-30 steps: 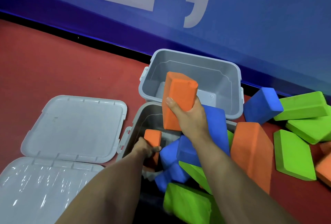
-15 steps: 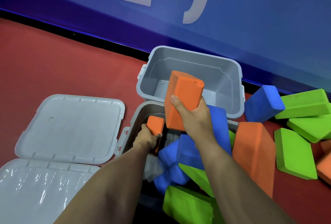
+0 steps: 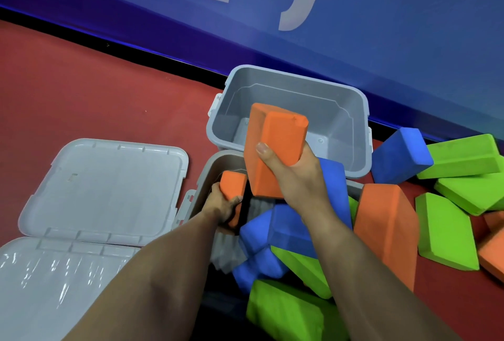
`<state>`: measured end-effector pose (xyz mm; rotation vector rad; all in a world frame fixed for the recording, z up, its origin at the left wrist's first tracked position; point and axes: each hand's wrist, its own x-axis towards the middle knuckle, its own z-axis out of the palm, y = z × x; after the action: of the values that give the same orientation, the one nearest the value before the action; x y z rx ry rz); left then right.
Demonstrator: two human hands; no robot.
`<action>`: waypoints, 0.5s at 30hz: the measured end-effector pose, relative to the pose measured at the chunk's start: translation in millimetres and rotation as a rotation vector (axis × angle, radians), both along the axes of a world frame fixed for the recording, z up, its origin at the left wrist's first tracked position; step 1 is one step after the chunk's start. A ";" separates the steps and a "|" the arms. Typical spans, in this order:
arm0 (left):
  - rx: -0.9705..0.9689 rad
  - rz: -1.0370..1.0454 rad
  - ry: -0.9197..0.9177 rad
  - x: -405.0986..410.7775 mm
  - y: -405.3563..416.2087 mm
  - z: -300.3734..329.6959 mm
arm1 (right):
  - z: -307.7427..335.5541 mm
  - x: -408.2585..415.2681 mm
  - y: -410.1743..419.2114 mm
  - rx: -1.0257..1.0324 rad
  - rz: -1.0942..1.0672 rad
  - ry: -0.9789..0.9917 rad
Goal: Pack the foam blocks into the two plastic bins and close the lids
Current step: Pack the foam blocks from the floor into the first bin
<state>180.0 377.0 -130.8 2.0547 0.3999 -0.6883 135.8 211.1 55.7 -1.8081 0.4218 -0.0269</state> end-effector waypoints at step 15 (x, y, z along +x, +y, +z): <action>0.038 0.006 -0.043 -2.8 -8.7 5.1 | -1.2 0.5 -1.8 -0.028 -0.018 0.037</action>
<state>177.2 368.3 -125.7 2.0995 0.3977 -0.6365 136.4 209.3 54.5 -1.8351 0.4658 -0.0122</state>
